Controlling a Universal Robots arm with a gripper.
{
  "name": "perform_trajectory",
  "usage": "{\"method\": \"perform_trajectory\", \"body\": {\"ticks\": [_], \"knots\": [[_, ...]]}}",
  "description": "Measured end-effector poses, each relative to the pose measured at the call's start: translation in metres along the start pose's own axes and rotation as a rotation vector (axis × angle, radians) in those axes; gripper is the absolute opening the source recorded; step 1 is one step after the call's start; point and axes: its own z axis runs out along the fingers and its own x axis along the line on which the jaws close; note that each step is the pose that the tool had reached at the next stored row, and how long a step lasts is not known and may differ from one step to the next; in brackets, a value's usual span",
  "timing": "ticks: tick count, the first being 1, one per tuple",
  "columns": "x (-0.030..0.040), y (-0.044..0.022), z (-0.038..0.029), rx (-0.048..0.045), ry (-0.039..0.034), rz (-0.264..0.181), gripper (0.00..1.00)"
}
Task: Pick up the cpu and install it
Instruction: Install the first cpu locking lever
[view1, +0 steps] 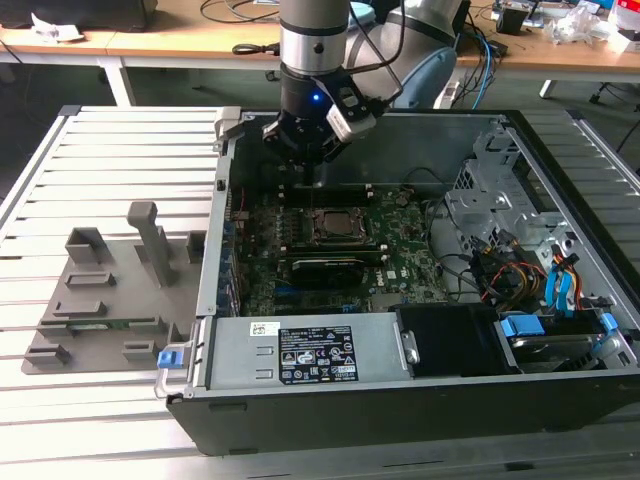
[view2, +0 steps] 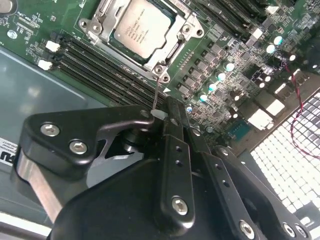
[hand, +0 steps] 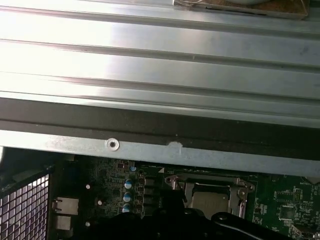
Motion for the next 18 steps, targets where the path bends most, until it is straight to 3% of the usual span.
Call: {"method": "perform_trajectory", "body": {"ticks": [5, 6, 8, 9, 14, 18], "knots": [[-0.0038, -0.0003, 0.0005, 0.0001, 0.0003, 0.001, 0.11], [-0.0075, -0.0006, 0.0007, -0.0001, 0.0003, 0.002, 0.11], [-0.0216, -0.0019, 0.0012, -0.0001, 0.0010, 0.002, 0.11], [-0.0245, -0.0021, 0.0012, 0.0009, 0.0012, 0.002, 0.11], [-0.0269, -0.0022, 0.0033, 0.0029, 0.0015, 0.002, 0.11], [-0.0300, -0.0022, 0.0122, 0.0028, 0.0020, 0.002, 0.11]]}}
